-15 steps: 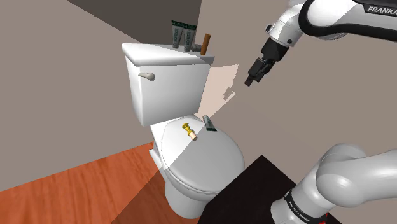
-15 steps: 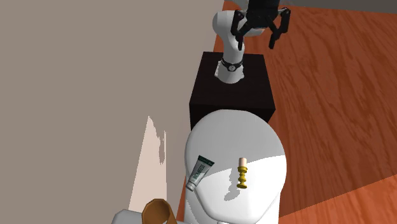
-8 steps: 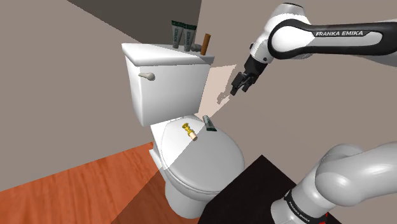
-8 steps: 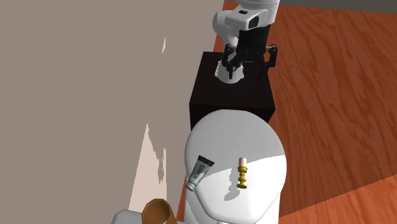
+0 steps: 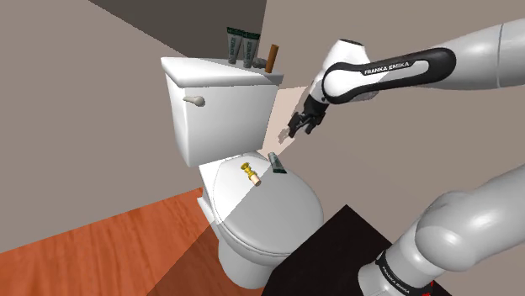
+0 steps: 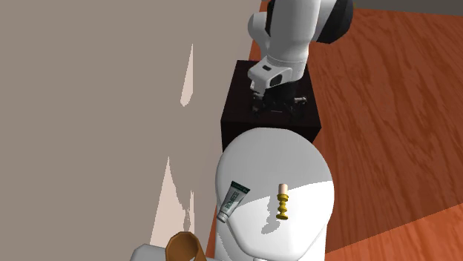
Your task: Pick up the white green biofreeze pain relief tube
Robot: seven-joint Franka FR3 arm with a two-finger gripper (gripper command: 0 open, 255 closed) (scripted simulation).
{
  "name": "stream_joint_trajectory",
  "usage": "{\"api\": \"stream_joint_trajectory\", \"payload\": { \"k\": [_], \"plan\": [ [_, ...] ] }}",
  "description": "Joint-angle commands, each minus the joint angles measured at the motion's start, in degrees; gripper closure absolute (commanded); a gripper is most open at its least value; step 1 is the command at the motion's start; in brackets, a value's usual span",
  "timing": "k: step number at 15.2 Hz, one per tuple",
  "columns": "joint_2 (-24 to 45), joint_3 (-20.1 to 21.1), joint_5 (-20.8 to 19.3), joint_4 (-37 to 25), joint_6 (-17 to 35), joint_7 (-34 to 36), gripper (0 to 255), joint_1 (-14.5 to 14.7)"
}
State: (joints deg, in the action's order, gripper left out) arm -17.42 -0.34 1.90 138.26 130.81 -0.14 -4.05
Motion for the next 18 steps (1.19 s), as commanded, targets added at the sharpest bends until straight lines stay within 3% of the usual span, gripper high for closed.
{"api": "stream_joint_trajectory", "payload": {
  "k": [1, 10, 18],
  "plan": [
    [4.0, -0.3, -0.2, -0.7, 3.2, 0.8, 0, -0.6],
    [22.6, -1.5, -0.9, -6.5, 15.6, 5.0, 0, -2.3],
    [39.7, -3.0, -0.1, -16.0, 22.6, 7.9, 0, -3.6]
  ]
}}
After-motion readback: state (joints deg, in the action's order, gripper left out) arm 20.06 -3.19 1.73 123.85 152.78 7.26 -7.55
